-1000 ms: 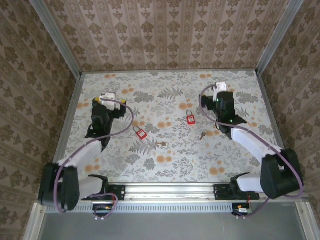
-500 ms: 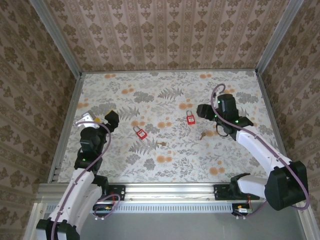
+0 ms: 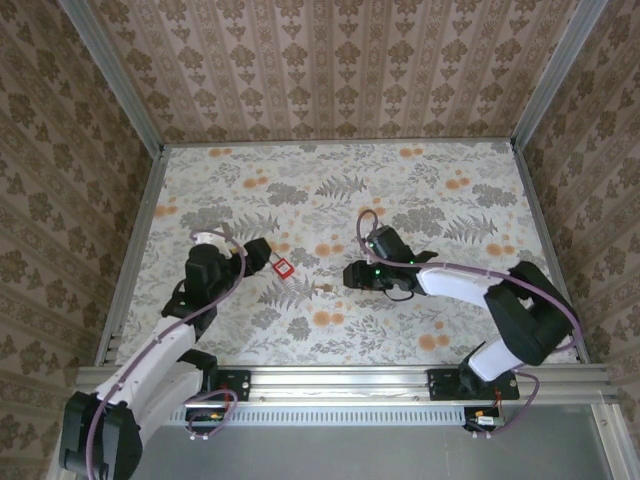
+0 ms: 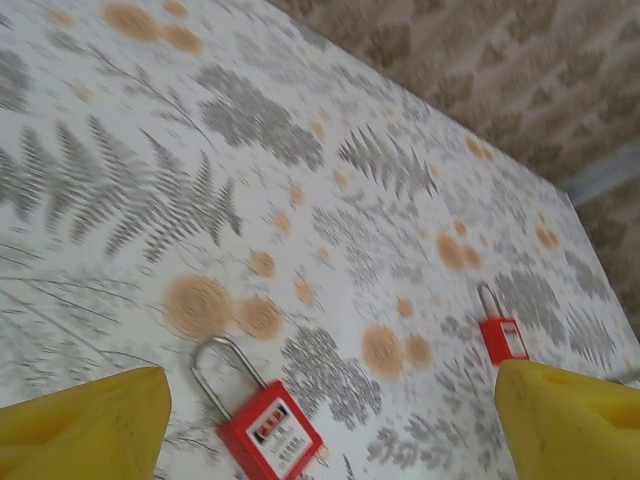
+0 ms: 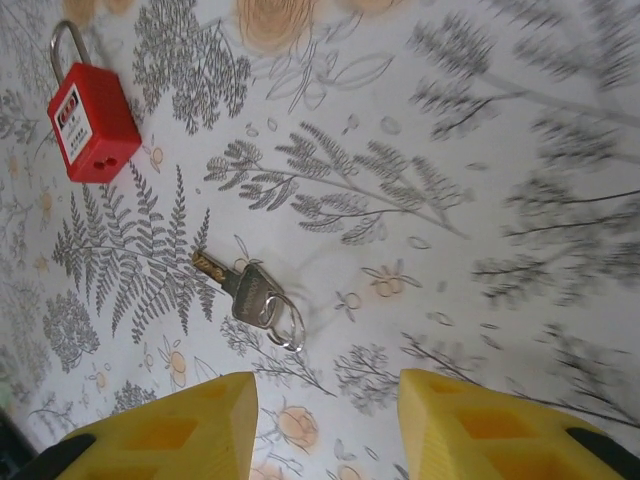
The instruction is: Unlock with the key
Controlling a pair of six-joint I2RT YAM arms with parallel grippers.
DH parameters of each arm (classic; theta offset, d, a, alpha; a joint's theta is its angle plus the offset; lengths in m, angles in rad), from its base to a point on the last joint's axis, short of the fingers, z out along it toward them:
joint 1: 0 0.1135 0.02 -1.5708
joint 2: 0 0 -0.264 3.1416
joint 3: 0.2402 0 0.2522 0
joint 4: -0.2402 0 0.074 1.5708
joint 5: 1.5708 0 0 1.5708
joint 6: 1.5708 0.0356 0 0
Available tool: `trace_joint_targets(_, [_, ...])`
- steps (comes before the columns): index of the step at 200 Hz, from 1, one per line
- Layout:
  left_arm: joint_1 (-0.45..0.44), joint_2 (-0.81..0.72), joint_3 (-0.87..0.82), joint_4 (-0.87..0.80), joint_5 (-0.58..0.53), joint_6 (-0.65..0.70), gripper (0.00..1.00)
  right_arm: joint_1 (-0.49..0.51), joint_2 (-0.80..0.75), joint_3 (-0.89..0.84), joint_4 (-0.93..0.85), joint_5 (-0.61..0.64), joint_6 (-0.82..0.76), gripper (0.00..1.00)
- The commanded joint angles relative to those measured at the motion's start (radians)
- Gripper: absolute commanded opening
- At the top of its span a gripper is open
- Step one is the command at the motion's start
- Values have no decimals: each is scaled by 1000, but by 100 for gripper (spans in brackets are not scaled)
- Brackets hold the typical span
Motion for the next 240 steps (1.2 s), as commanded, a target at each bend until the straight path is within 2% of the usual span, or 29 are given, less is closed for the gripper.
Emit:
trace_joint_targets(1, [-47, 49, 47, 61, 39, 52, 85, 6, 65, 0, 155, -92, 93, 43])
trace_joint_targets(105, [-72, 116, 37, 68, 15, 34, 86, 32, 150, -27, 234, -121, 128, 43])
trace_joint_targets(164, [-72, 144, 48, 79, 24, 40, 86, 55, 152, -50, 247, -109, 147, 40])
trace_joint_targets(240, [-72, 147, 63, 66, 33, 49, 86, 55, 196, 2, 231, -118, 130, 35])
